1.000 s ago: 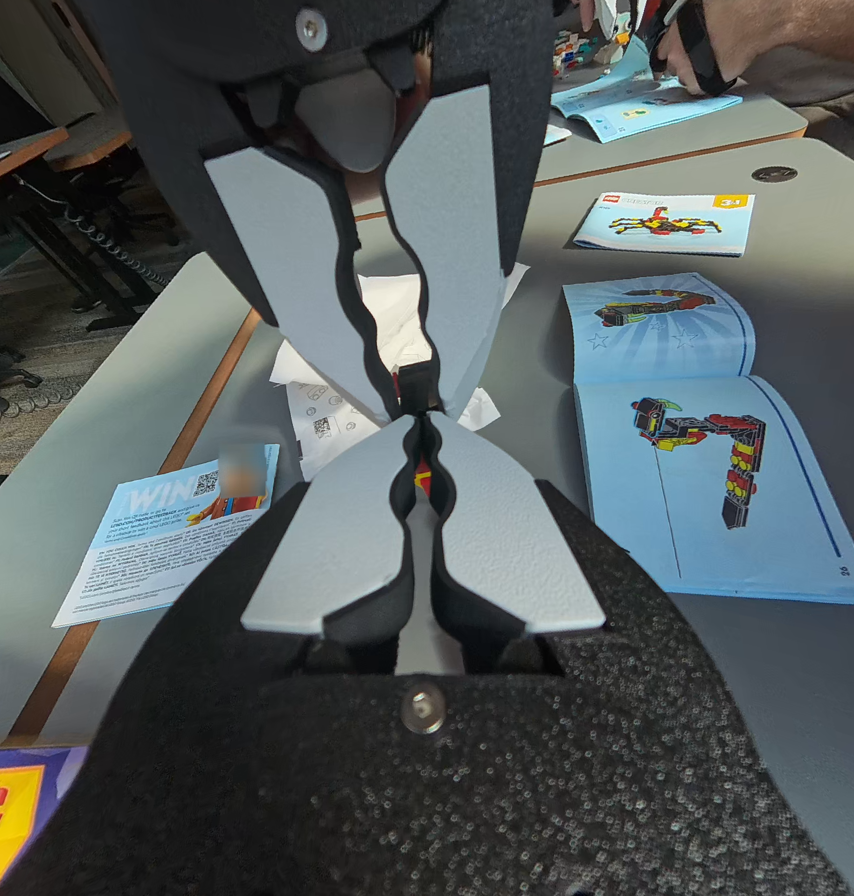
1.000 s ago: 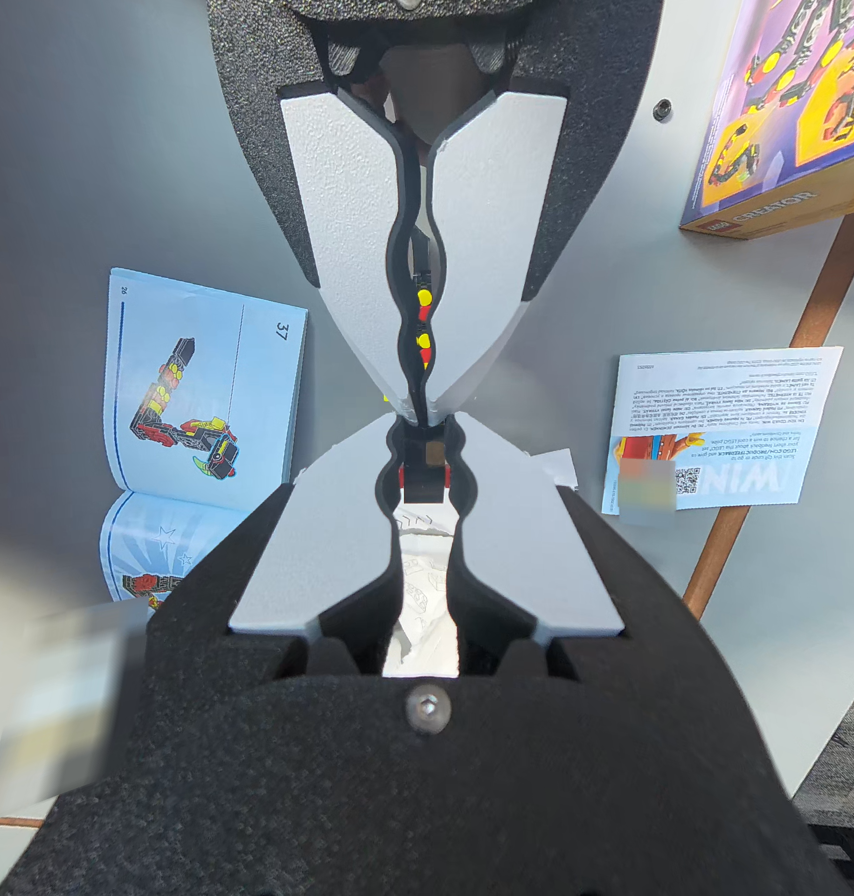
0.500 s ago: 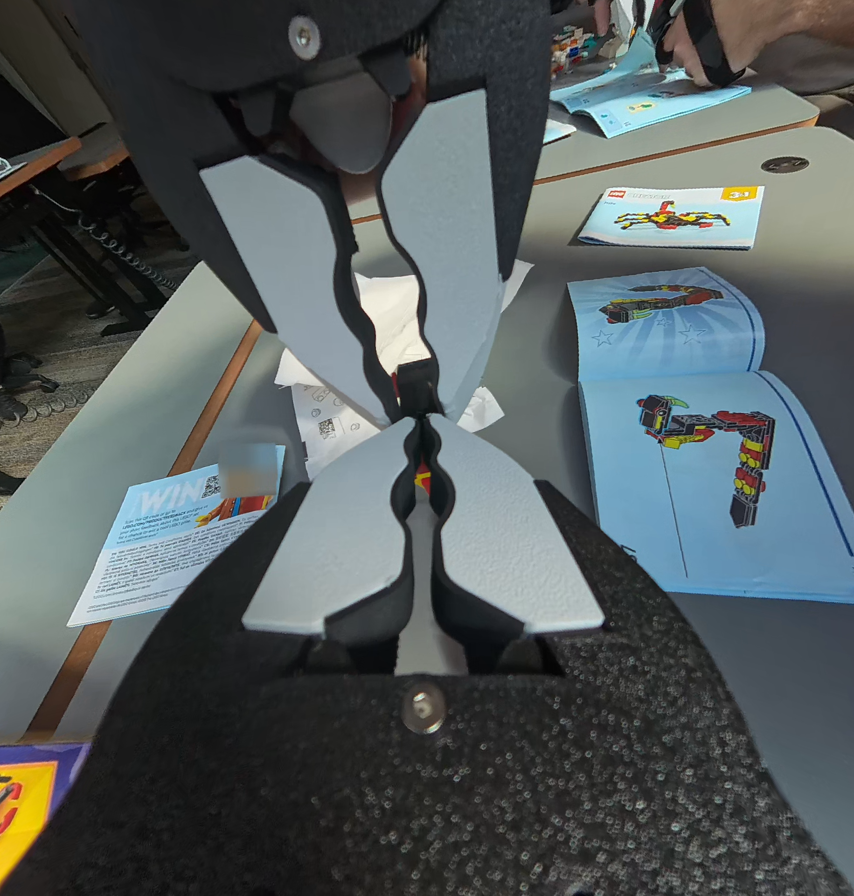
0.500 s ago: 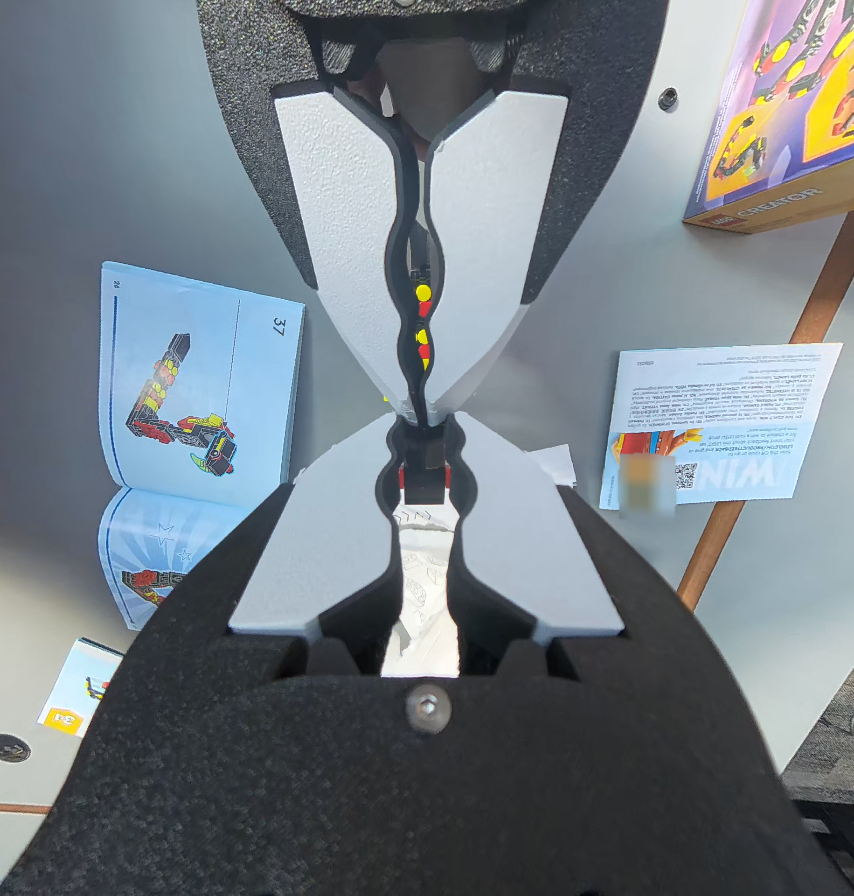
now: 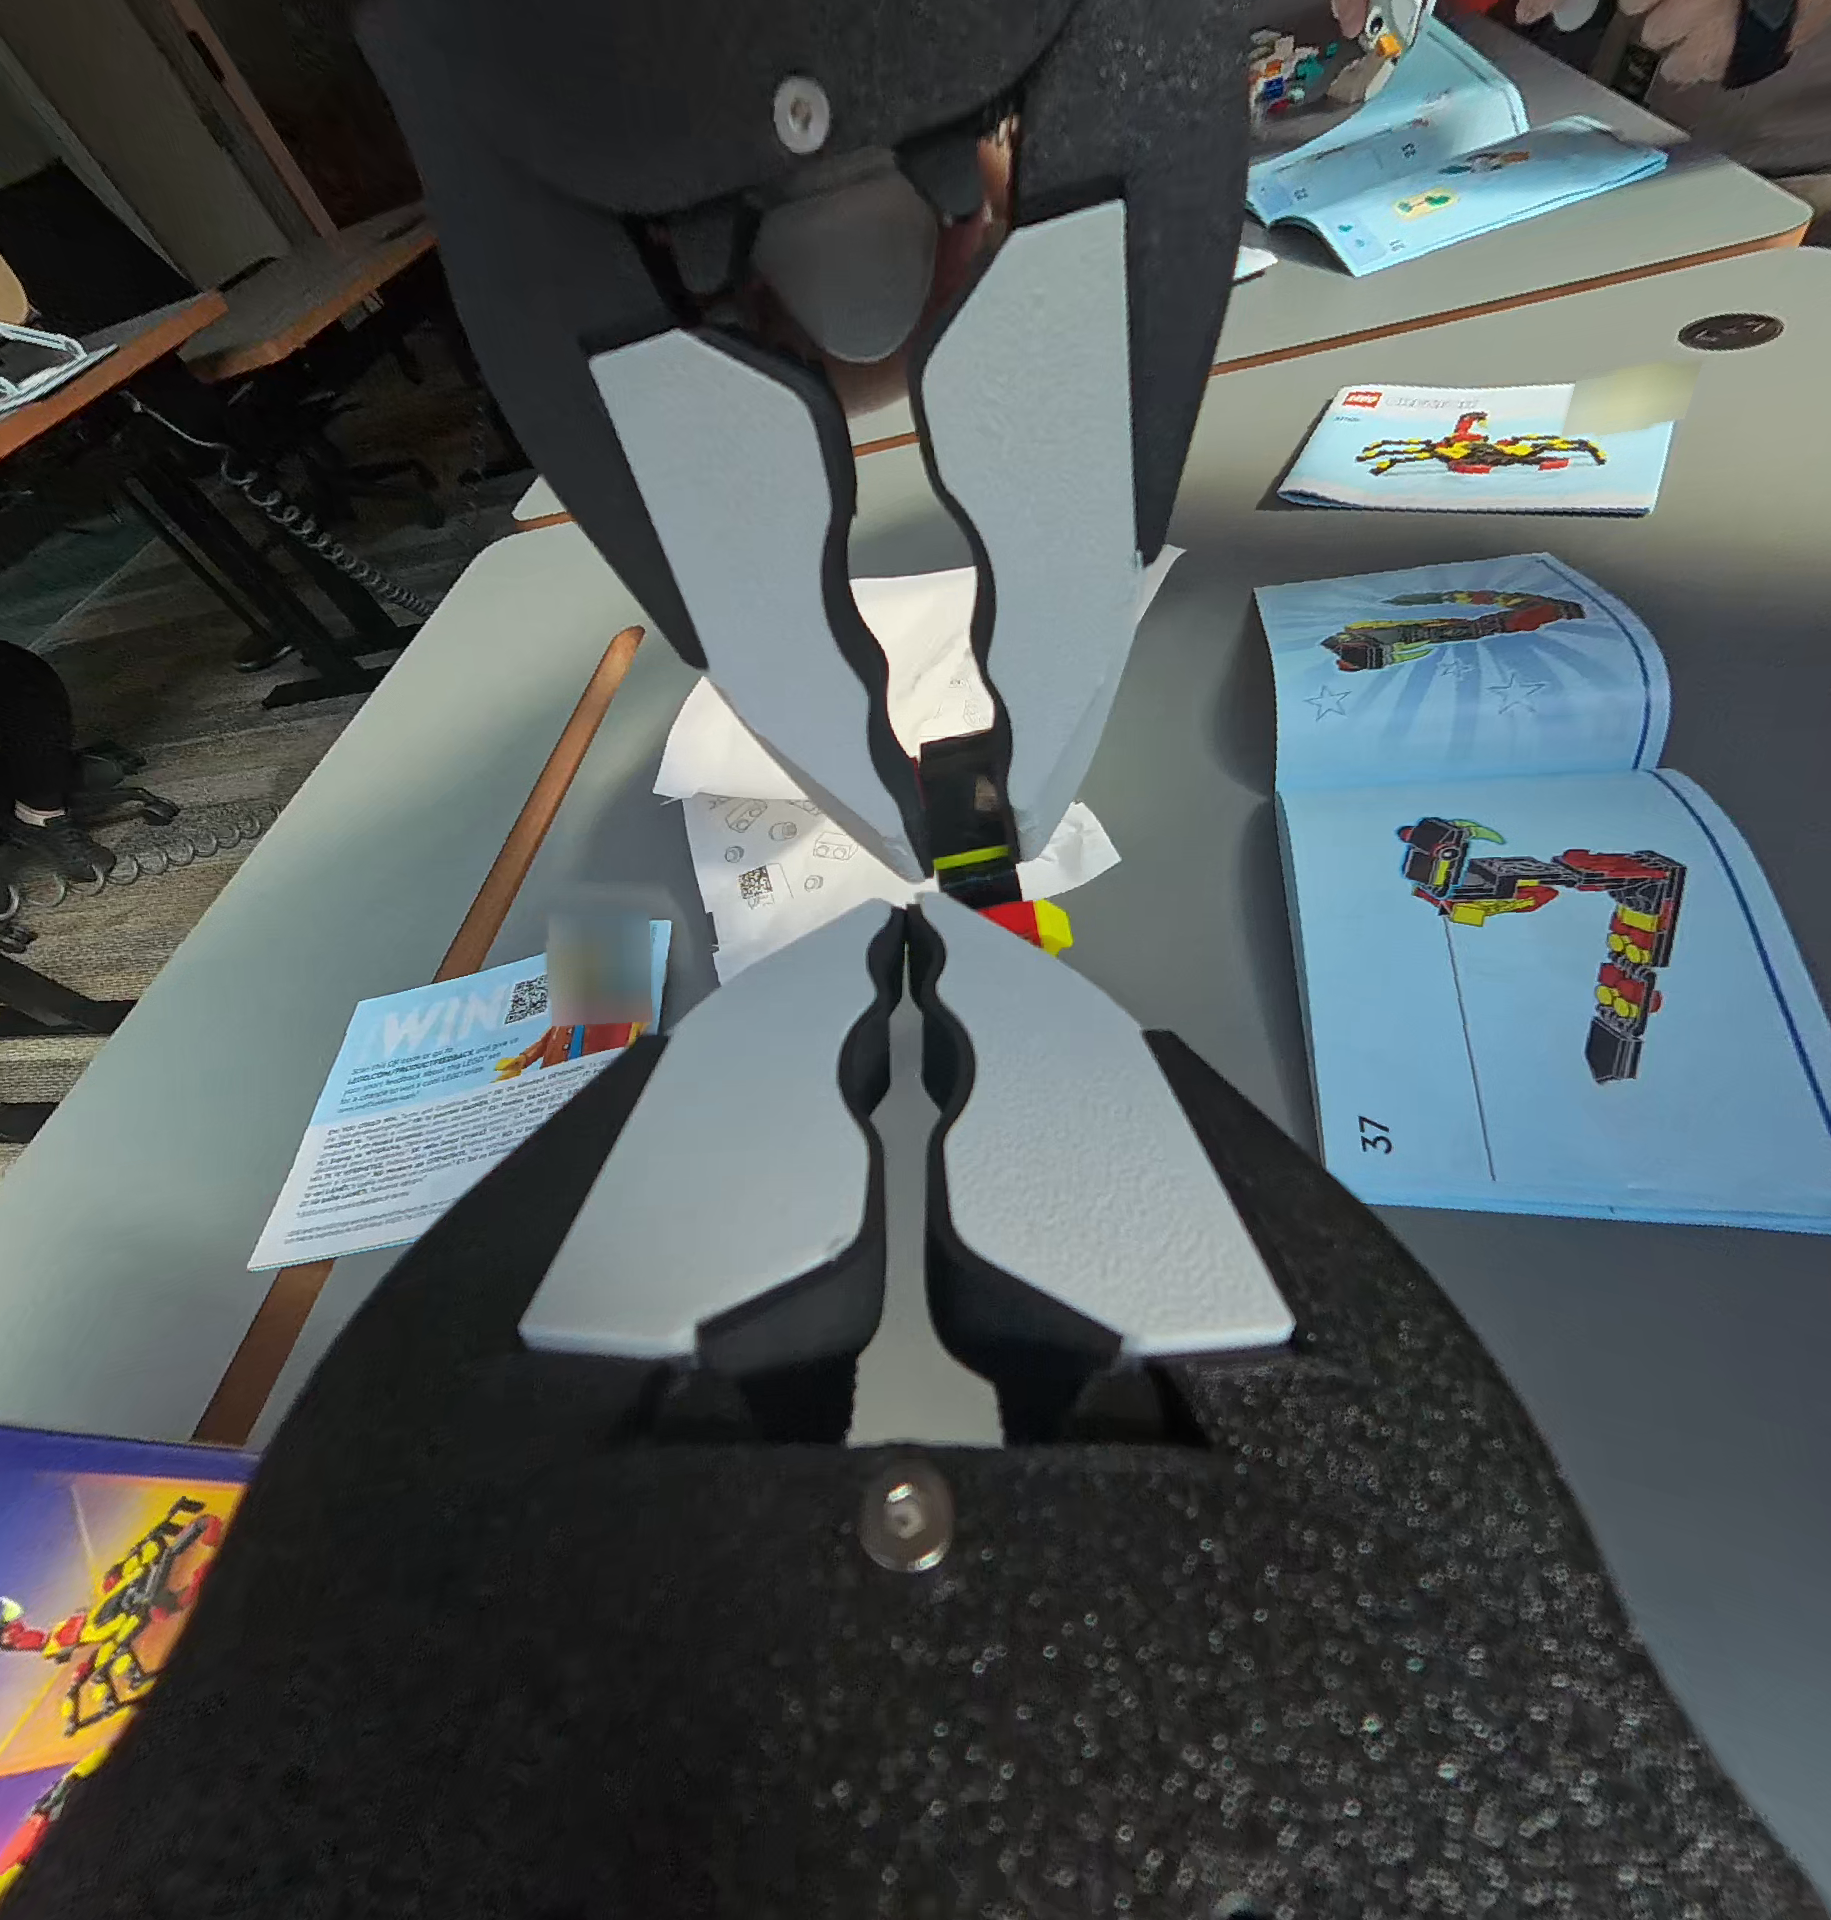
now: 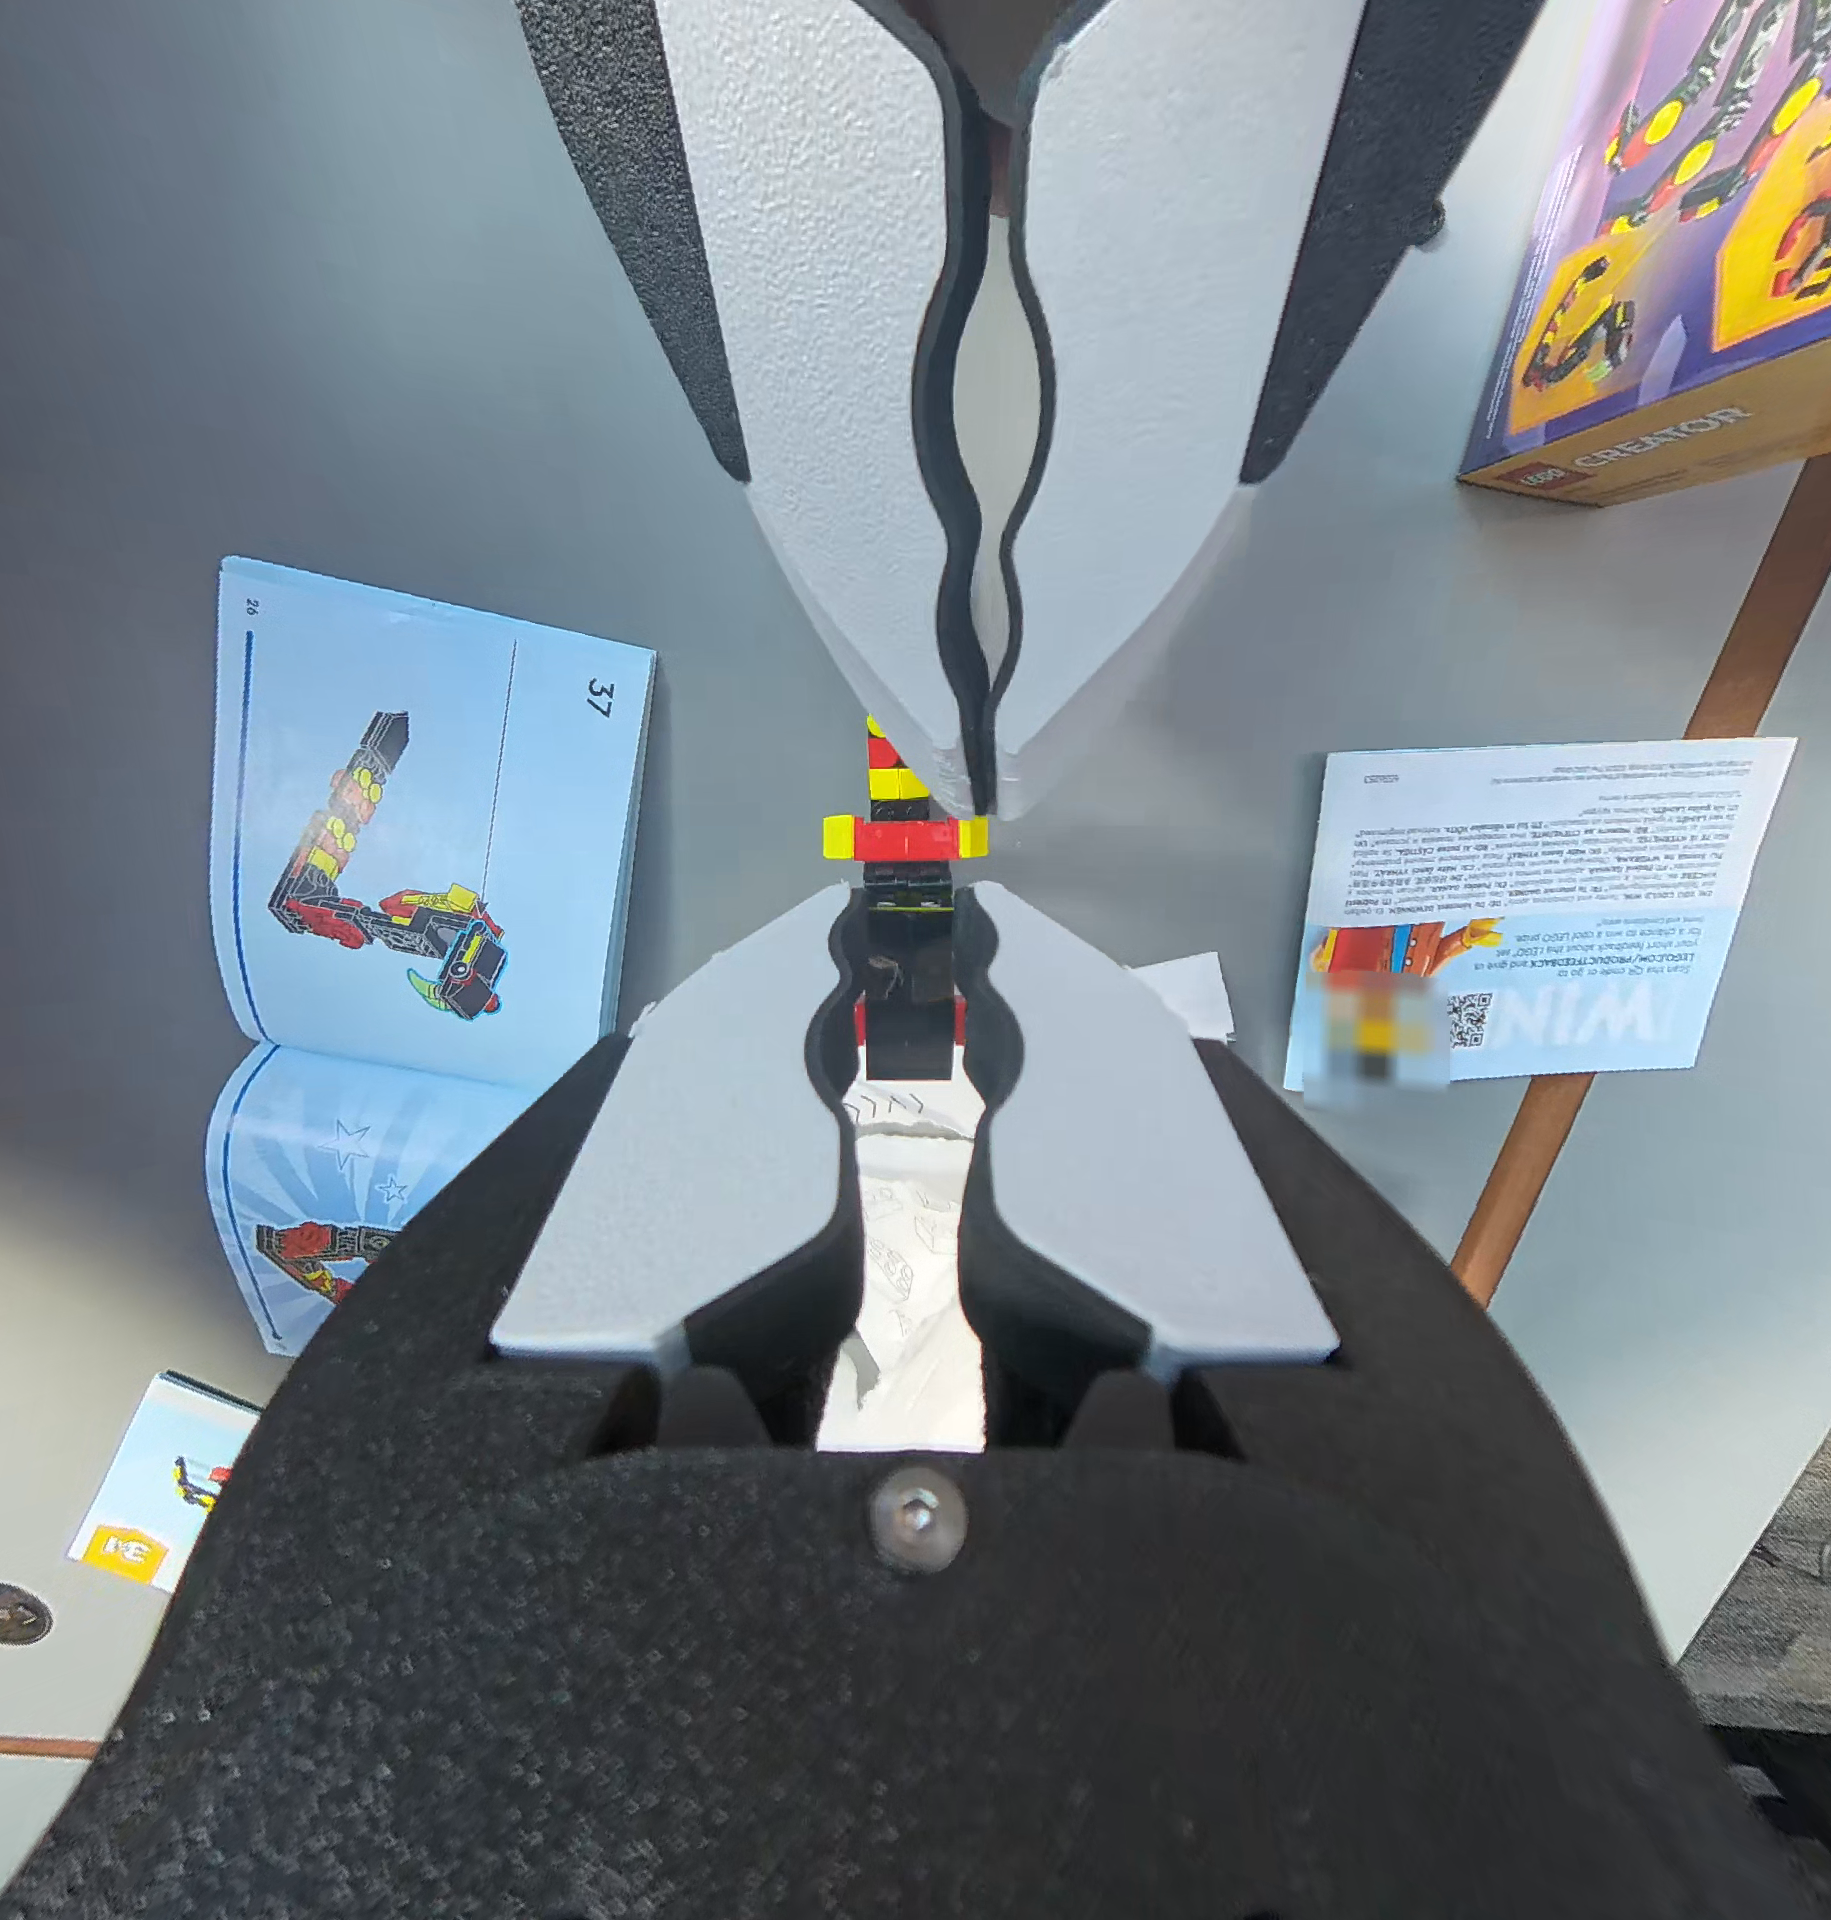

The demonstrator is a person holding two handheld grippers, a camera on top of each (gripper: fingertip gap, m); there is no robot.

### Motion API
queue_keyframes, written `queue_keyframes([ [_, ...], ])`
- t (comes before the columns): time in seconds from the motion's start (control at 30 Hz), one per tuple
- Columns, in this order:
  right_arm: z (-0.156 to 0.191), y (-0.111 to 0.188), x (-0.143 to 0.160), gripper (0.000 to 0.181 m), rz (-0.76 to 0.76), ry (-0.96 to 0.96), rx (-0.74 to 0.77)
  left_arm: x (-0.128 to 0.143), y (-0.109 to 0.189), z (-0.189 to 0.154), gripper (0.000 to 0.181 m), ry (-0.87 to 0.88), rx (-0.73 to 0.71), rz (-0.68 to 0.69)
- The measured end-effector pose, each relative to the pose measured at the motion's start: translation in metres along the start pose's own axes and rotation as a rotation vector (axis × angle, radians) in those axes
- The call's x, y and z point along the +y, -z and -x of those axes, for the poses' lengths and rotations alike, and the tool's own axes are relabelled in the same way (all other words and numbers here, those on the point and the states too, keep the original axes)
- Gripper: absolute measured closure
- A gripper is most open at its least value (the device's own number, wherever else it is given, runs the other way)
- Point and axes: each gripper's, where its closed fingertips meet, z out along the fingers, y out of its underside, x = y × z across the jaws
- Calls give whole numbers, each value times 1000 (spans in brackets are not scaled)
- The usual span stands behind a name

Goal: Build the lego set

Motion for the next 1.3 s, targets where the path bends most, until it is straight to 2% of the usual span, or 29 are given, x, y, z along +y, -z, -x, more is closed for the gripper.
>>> queue_keyframes([
  [0.03, 0, 0, 0, 166, 5, 0, -1, -2, 0, 0, 181, 4, 4, -9],
  [0.23, -2, 0, 2, 165, 28, 2, 15, -3, -9, -9, 181, 1, 32, -7],
  [0.33, -5, 1, 5, 154, 29, -21, 35, 0, -12, -10, 181, -1, 36, 7],
  [0.47, -3, 0, 4, 152, 16, -19, 32, 2, -15, -12, 181, -8, 37, 22],
  [0.57, -6, 10, -2, 144, -26, -37, 52, 0, -11, -8, 181, -7, 22, 17],
  [0.63, -5, 28, -7, 142, -85, -59, 66, -2, -5, -4, 181, -20, 0, 23],
  [0.73, 0, 91, -13, 140, -345, -151, 140, -25, 21, 13, 176, -5, -87, -46],
  [0.83, 10, 181, -3, 140, -686, -270, 338, -77, 64, 31, 164, 81, -172, -310],
  [0.93, 34, 297, 23, 143, -1116, -406, 656, -139, 121, 48, 154, 140, -221, -628],
  [1.0, 71, 379, 46, 146, -1411, -453, 867, -185, 167, 63, 145, 190, -243, -807],
  [1.03, 94, 416, 56, 147, -1512, -461, 961, -210, 191, 68, 139, 200, -236, -871],
  [1.1, 141, 479, 70, 147, -1570, -447, 1182, -262, 236, 74, 128, 165, -252, -935],
  [1.17, 191, 534, 67, 147, -1553, -382, 1391, -315, 284, 78, 123, 112, -296, -991],
  [1.23, 236, 579, 60, 147, -1551, -351, 1521, -363, 333, 80, 122, 80, -343, -1060],
  [1.3, 279, 619, 47, 146, -1560, -324, 1612, -399, 379, 84, 122, 50, -419, -1095],
])
